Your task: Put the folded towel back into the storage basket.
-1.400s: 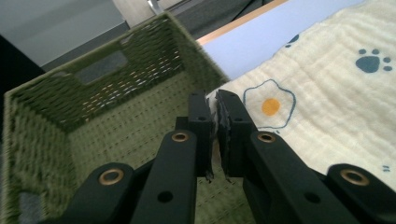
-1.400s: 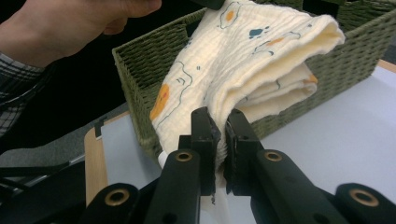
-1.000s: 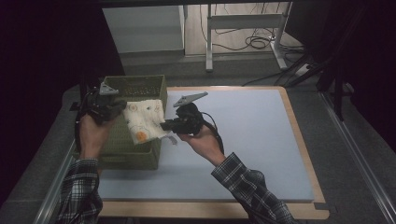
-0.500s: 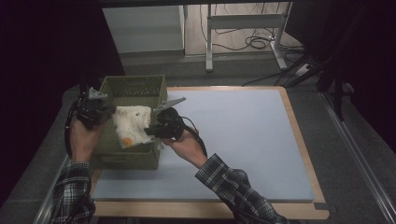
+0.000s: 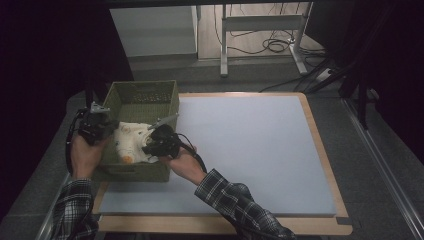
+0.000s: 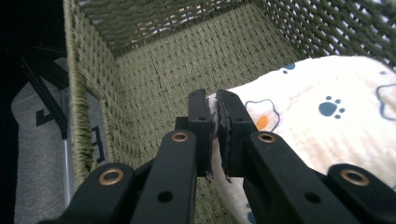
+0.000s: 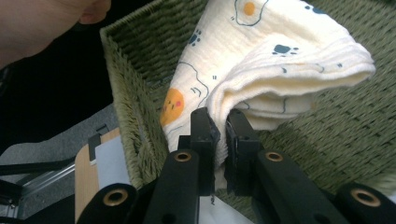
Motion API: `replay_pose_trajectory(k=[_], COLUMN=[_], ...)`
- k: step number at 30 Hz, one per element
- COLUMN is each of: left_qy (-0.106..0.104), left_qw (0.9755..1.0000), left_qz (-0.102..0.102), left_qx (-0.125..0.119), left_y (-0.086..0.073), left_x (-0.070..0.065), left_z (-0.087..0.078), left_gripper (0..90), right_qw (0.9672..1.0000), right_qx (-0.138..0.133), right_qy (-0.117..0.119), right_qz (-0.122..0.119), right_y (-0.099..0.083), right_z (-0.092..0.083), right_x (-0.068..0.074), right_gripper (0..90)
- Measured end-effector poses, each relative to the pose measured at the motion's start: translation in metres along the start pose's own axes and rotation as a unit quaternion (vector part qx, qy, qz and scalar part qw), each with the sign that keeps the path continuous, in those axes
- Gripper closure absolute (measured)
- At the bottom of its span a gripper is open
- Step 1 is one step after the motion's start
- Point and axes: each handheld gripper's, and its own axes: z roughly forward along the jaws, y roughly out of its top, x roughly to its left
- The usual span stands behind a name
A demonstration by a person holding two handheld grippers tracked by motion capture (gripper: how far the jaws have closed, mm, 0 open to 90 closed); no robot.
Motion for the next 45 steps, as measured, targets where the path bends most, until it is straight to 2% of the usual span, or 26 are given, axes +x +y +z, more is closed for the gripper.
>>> replay_pose_trajectory(k=[5, 8, 13, 20, 21, 24, 25, 30, 42, 45], left_qy=[-0.005, -0.010, -0.019, -0.020, -0.019, -0.016, -0.016, -0.020, -0.017, -0.016], left_qw=[0.9999, 0.9998, 0.9995, 0.9987, 0.9983, 0.9984, 0.9986, 0.9992, 0.9998, 0.9998], left_qz=[0.004, 0.007, 0.013, 0.028, 0.031, 0.032, 0.030, 0.018, 0.000, -0.002], left_qx=[0.008, 0.014, 0.022, 0.038, 0.046, 0.044, 0.041, 0.028, 0.014, 0.008], left_y=[-0.003, -0.004, -0.003, -0.001, 0.000, 0.001, 0.001, 0.002, -0.001, -0.001], left_x=[-0.002, -0.005, -0.011, -0.020, -0.023, -0.024, -0.025, -0.024, -0.022, -0.021], left_z=[0.007, 0.013, 0.021, 0.030, 0.034, 0.035, 0.035, 0.034, 0.031, 0.031], left_gripper=[84.7, 84.7, 84.6, 83.6, 81.1, 76.7, 71.9, 65.5, 48.8, 42.9], right_qw=[0.9999, 0.9998, 0.9992, 0.9986, 0.9983, 0.9983, 0.9977, 0.9975, 0.9955, 0.9954], right_qx=[0.012, 0.013, 0.028, 0.038, 0.041, 0.042, 0.038, 0.023, 0.017, 0.013], right_qy=[-0.007, -0.008, -0.025, -0.037, -0.040, -0.037, -0.045, -0.052, -0.063, -0.063], right_qz=[0.002, 0.008, 0.008, -0.004, -0.014, -0.017, -0.032, -0.042, -0.068, -0.070], right_y=[-0.004, -0.004, -0.007, -0.010, -0.010, -0.009, -0.008, -0.002, -0.001, -0.001], right_z=[0.009, 0.008, 0.008, 0.004, 0.004, 0.003, 0.001, -0.009, -0.019, -0.023], right_x=[0.002, 0.002, 0.002, 0.007, 0.009, 0.010, 0.010, 0.005, 0.002, 0.001], right_gripper=[82.9, 82.8, 82.4, 81.5, 79.3, 75.0, 72.2, 66.9, 56.6, 51.0])
